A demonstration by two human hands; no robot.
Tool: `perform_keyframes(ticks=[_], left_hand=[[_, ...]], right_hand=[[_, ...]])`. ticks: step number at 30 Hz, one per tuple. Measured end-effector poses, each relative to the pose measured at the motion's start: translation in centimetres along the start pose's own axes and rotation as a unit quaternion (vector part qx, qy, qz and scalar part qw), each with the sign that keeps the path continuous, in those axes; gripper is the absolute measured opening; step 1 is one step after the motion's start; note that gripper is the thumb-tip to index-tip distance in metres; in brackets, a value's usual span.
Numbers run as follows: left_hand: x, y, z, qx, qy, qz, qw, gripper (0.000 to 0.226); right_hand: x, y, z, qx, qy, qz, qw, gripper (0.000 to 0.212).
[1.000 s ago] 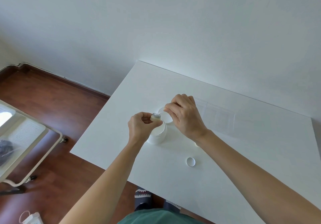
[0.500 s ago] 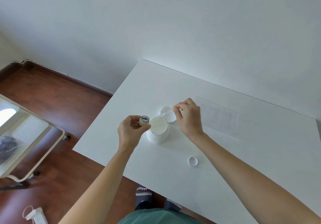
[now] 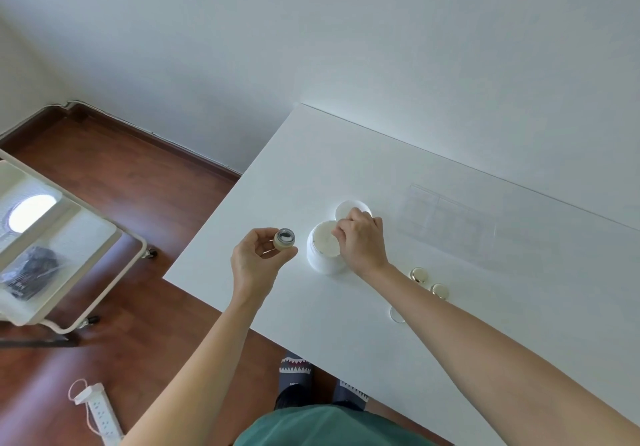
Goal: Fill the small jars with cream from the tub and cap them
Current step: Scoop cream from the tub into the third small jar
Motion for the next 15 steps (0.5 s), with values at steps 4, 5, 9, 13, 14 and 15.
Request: perform_keyframes(ticks=[4,5,9,13,14,15], left_hand=[[-0.1,0.1,0.0,0.0,-0.002,0.008,1.0,0.035],[-0.1,0.2,-0.1,0.0,-0.001,0.01,1.0,0.035],[-0.3,0.4,-0.3,0.0,0.001,0.017,1.0,0.035],[-0.6,0.7,-0.5,0.009,0.006,0.028,1.0,0.034],[-0.6,0.8,-0.7,0.013,0.009,0.03,0.999,0.034],[-0.7,0.9,-0.8,0.017,0.013,0.032,0.999,0.034]], right_hand=[[0.2,-0.1,-1.3,0.023,0.078,0.014,0.997,0.027],[0.3,-0.2,-1.7,0.03,0.1,0.016,0.994,0.027],[0.2,-0.6,-3.5,0.072,0.188,0.021,0.979,0.026],[-0.3,-1.1,-5.3,0.123,0.272,0.018,0.954,0.027],[-0.4,-1.4,-5.7,0.134,0.286,0.014,0.949,0.027],[-0.5,-1.6,-6.0,0.144,0.297,0.011,0.944,0.027]])
Point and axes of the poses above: each hand's wrist, its own x-axis towards the middle knuckle, its own y-axis out of the palm, z = x × y, the point moved 8 cm from there along x, towards the middle knuckle, and after that the axes turned 15 degrees about -z, right-handed, at the moved point
